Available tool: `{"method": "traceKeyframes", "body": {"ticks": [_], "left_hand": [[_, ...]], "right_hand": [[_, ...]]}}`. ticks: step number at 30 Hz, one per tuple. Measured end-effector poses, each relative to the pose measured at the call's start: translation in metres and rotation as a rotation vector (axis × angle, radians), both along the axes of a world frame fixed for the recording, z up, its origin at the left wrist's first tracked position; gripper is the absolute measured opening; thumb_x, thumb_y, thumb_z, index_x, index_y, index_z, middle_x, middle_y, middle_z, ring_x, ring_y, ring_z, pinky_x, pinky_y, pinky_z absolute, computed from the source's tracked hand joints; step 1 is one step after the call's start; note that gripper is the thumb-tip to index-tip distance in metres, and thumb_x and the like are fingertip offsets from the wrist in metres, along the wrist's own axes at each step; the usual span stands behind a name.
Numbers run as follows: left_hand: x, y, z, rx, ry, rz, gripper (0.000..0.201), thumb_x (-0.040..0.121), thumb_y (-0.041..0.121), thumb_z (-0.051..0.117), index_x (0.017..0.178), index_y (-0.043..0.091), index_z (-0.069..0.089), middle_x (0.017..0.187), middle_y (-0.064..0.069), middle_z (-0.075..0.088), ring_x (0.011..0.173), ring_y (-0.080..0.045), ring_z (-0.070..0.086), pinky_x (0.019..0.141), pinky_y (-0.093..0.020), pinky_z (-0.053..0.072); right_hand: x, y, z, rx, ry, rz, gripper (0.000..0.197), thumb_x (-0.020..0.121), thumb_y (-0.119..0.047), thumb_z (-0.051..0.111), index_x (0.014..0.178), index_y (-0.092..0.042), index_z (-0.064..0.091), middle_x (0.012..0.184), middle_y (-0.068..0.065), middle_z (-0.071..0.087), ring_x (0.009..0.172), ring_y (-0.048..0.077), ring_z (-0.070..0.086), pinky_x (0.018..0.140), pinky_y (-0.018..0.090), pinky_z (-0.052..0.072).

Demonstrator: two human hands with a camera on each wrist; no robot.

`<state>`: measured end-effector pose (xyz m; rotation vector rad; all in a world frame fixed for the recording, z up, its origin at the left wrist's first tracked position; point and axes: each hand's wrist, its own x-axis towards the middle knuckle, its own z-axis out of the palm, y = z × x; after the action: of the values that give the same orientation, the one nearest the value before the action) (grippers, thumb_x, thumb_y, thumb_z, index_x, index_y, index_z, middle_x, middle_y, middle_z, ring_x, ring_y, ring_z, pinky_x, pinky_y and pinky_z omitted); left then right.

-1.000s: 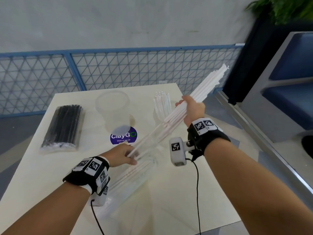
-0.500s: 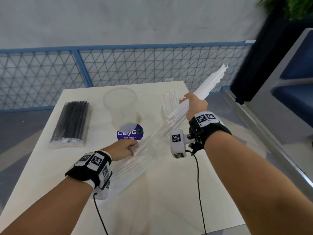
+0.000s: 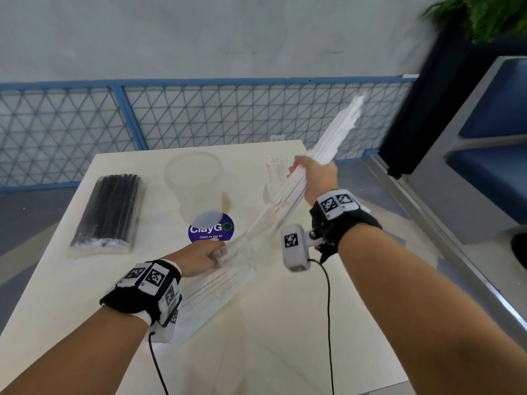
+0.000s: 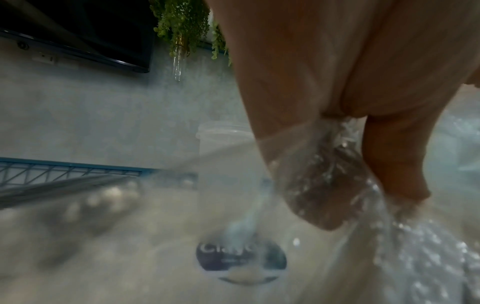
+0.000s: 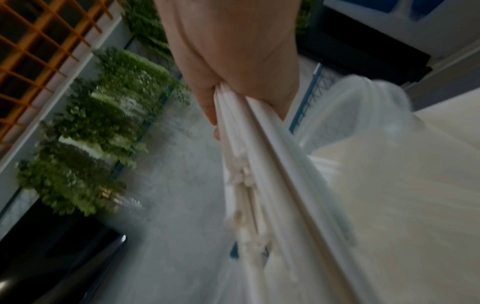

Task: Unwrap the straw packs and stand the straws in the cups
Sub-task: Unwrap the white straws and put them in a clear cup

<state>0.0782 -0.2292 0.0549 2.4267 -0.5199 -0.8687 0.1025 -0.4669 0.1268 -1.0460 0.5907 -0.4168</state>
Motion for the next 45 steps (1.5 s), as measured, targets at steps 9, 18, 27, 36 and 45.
{"method": "traceKeyframes", "body": {"ticks": [9,18,27,36,45], "left_hand": [[0.005,0.009,-0.003,0.050,0.006,0.017,0.025,0.093,0.003,0.045,0.116,0.009,0.049,0.105,-0.002,0.049,0.094,-0.014,0.049,0.054,-0.004,0.033],[0.013,0.006,-0.008,0.004,0.018,0.026,0.027,0.091,0.012,0.053,0.118,0.011,0.051,0.093,0.000,0.057,0.067,-0.005,0.045,0.056,-0.009,0.034],[0.016,-0.004,0.001,-0.270,0.048,0.073,0.022,0.090,0.002,0.054,0.107,0.014,0.057,0.086,0.000,0.056,0.067,0.006,0.052,0.060,-0.002,0.039],[0.017,-0.009,0.010,-0.522,0.067,0.299,0.019,0.084,0.003,0.062,0.099,0.014,0.061,0.064,0.019,0.060,0.070,0.007,0.054,0.074,-0.007,0.045],[0.015,0.000,0.016,-0.601,0.157,0.362,0.051,0.076,0.031,0.071,0.122,0.016,0.056,0.123,-0.017,0.061,0.114,-0.027,0.058,0.102,-0.039,0.043]], "right_hand": [[0.016,-0.061,0.027,0.039,-0.093,-0.532,0.047,0.077,0.006,0.054,0.121,-0.007,0.044,0.069,0.012,0.061,0.051,0.021,0.056,0.050,0.030,0.054],[0.010,-0.050,-0.012,-0.264,-0.074,-0.316,0.037,0.076,0.005,0.061,0.106,-0.011,0.047,0.073,0.002,0.056,0.057,0.014,0.056,0.064,0.033,0.051],[0.007,-0.022,-0.034,-0.621,0.113,0.294,0.044,0.070,-0.005,0.076,0.109,-0.011,0.056,0.100,0.003,0.062,0.093,0.021,0.059,0.088,0.038,0.050],[0.012,-0.028,-0.035,-0.807,0.207,0.458,0.053,0.080,-0.017,0.069,0.128,-0.011,0.046,0.127,0.011,0.057,0.118,0.027,0.054,0.102,0.045,0.043],[0.012,-0.016,-0.028,-0.961,0.127,0.425,0.011,0.097,-0.021,0.044,0.098,-0.011,0.050,0.093,-0.002,0.049,0.092,0.016,0.046,0.081,0.024,0.032]]}}
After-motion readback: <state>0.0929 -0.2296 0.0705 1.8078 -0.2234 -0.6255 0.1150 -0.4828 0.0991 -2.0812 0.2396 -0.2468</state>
